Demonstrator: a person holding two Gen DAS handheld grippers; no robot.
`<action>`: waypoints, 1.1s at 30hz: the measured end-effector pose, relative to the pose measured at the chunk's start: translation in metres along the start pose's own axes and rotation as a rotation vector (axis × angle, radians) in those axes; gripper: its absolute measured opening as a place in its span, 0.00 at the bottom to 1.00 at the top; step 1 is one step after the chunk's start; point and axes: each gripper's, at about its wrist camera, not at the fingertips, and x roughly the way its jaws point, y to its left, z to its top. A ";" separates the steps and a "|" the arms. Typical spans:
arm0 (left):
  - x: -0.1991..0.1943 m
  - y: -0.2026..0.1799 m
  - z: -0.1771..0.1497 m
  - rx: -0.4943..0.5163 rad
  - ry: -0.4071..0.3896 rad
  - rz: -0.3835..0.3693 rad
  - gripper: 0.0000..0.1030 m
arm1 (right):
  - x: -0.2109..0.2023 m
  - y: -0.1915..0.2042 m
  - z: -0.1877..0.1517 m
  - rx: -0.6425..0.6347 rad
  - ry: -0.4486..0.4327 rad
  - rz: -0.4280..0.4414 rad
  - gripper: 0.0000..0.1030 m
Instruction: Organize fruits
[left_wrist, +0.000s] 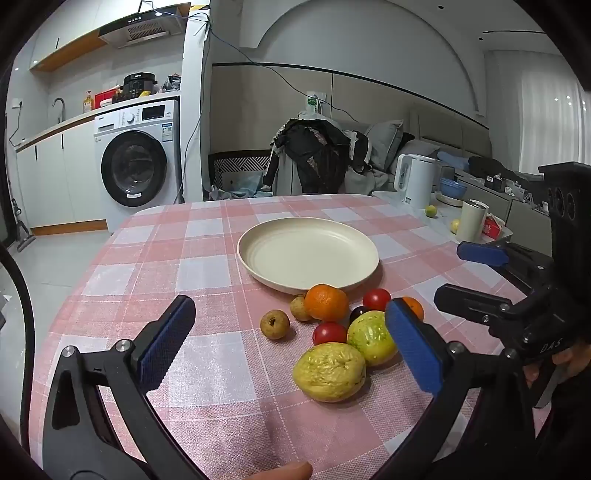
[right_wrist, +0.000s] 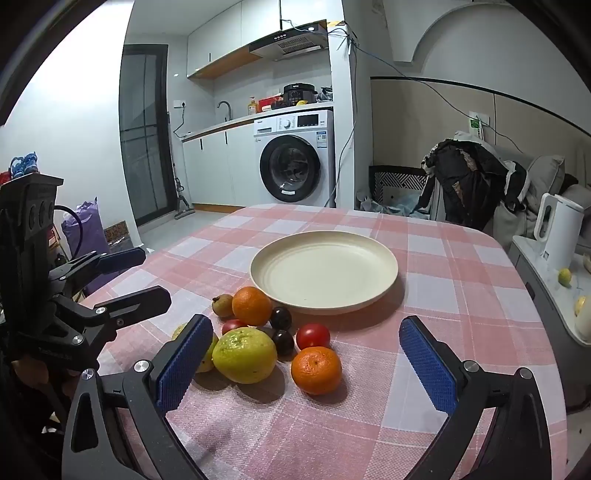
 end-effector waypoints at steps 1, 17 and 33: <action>0.000 0.000 0.000 0.000 0.002 -0.001 1.00 | -0.001 -0.001 0.000 -0.004 -0.006 0.007 1.00; 0.003 0.004 -0.002 -0.007 0.014 -0.003 1.00 | -0.003 0.008 0.000 -0.041 -0.008 0.000 1.00; 0.008 0.003 -0.001 -0.005 0.020 -0.005 1.00 | -0.003 0.009 -0.001 -0.043 -0.009 0.001 1.00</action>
